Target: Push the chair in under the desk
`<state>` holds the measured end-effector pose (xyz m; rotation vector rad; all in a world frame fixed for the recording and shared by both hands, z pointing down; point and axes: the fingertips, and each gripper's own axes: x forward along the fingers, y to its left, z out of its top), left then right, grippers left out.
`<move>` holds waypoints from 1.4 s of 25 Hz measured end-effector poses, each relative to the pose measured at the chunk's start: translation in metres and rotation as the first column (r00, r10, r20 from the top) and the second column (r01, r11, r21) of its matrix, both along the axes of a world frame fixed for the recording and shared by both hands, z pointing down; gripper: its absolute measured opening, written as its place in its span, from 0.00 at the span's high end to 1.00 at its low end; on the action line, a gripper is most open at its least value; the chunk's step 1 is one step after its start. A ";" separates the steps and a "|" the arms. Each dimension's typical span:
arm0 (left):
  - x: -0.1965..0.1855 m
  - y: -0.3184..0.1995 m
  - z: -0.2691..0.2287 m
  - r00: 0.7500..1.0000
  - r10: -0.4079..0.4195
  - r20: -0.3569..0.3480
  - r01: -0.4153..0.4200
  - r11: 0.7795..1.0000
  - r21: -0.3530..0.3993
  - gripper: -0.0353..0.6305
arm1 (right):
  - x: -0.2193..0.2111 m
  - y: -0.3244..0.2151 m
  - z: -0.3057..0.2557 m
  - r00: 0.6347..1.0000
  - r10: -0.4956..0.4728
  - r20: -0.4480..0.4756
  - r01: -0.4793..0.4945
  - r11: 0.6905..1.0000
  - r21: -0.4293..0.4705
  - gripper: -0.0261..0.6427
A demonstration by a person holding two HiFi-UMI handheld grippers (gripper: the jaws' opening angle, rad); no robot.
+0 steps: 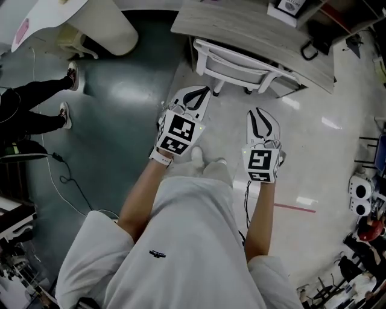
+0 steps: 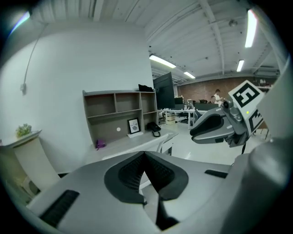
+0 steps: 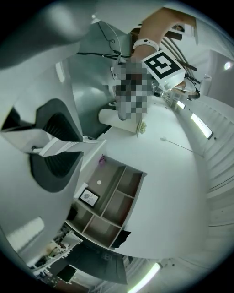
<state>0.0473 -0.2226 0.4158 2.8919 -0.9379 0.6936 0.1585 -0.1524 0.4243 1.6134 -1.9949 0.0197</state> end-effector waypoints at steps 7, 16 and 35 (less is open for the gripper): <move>-0.042 0.032 -0.004 0.999 -0.039 -0.032 0.037 0.998 -0.043 0.94 | -0.016 0.033 -0.024 0.993 0.078 0.083 -0.083 0.995 0.051 0.84; -0.068 0.073 -0.037 0.989 -0.071 -0.131 0.064 0.996 -0.059 0.94 | -0.020 0.062 -0.092 0.980 0.121 0.158 -0.150 0.971 0.187 0.93; -0.084 0.100 -0.067 0.961 -0.095 -0.261 0.089 0.995 -0.033 0.94 | -0.041 0.104 -0.096 0.960 0.104 0.260 -0.166 0.958 0.232 0.94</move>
